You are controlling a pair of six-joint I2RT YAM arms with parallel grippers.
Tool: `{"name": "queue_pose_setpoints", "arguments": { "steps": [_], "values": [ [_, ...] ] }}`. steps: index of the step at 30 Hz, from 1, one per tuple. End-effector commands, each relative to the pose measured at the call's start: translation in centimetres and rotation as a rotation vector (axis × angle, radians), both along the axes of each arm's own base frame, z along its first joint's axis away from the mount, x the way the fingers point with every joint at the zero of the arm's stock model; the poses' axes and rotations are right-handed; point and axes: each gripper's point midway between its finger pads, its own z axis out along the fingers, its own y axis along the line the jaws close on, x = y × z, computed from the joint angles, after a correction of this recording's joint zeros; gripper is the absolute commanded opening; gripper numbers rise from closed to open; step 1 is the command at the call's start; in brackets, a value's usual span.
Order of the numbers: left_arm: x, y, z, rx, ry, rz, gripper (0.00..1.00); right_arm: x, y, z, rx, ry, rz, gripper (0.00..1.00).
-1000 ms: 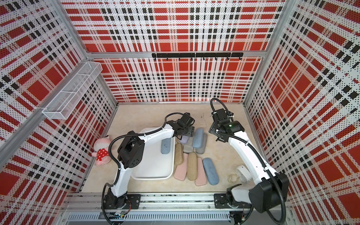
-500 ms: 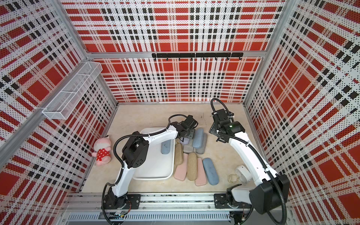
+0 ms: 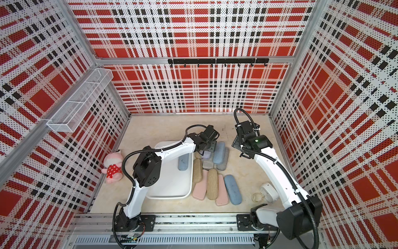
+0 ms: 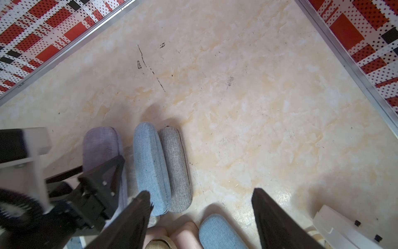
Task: Put the glasses cases into the storage boxes
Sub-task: Pick up the glasses case, then place the glasses case in the storage box.
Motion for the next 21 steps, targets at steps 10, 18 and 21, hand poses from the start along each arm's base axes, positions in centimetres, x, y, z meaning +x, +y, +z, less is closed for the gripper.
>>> {"name": "queue_pose_setpoints", "arguments": {
  "steps": [10,18,21],
  "values": [
    [-2.7,20.7,9.1,-0.190,-0.104,0.320,0.62,0.3,0.2,0.7,0.006,-0.019,0.025,0.77],
    [-4.3,23.6,3.3,-0.202,-0.032,0.339,0.61,-0.2,0.3,-0.2,0.018,0.002,0.028,0.77],
    [-3.9,23.7,1.2,-0.172,-0.011,0.344,0.60,-0.3,0.4,-0.2,0.022,0.001,0.031,0.77]
  ]
}}
